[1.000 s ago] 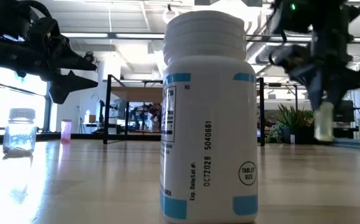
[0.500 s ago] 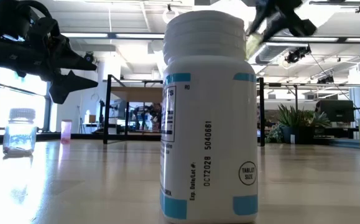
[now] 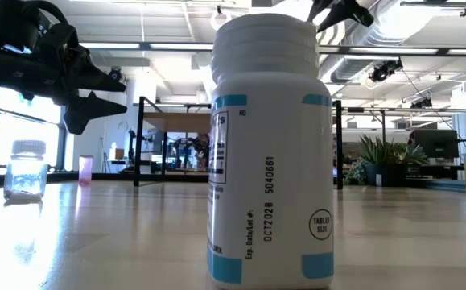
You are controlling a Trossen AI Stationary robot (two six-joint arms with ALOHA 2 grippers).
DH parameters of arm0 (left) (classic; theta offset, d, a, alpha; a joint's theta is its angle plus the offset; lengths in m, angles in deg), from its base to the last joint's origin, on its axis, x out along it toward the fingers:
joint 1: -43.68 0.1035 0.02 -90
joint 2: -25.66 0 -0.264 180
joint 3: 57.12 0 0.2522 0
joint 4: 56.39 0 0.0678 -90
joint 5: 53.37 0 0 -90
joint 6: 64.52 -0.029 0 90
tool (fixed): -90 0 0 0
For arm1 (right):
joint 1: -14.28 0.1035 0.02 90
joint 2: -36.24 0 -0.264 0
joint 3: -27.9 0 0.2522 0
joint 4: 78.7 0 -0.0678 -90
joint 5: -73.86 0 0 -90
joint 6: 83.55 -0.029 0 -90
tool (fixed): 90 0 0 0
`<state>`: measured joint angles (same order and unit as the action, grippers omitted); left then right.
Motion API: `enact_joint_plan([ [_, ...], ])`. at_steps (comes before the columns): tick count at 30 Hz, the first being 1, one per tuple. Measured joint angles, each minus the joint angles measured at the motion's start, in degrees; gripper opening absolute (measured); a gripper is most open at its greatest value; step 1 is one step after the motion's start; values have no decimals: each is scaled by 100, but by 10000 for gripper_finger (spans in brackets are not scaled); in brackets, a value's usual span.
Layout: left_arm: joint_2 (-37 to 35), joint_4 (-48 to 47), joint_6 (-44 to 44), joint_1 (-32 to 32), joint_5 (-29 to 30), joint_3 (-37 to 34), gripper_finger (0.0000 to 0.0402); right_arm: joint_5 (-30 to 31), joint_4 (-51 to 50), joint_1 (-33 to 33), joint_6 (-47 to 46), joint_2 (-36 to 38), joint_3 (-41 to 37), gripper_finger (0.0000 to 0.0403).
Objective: Pick and place medicine bottles onto shelf by color
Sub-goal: Put the top yellow medicine bottle on the shelf
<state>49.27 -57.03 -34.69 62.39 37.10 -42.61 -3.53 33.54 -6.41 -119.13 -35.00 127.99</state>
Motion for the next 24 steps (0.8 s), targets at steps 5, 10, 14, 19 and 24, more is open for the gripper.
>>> enact_joint_plan([
  [5,0,-3,-2,1,0,0,225,-607,-949,-638,480,-617,689,108],
  [10,0,-5,-1,0,0,0,225,-1009,-1974,-845,800,-1311,1306,108],
  [14,0,-5,-1,0,0,0,225,-1246,-2511,-857,1036,-1809,1686,108],
  [19,0,-5,-1,1,0,0,225,-1446,-2866,-855,1337,-2326,1875,108],
  [24,0,-5,-2,1,2,0,225,-1465,-3065,-855,1480,-2652,1876,108],
])
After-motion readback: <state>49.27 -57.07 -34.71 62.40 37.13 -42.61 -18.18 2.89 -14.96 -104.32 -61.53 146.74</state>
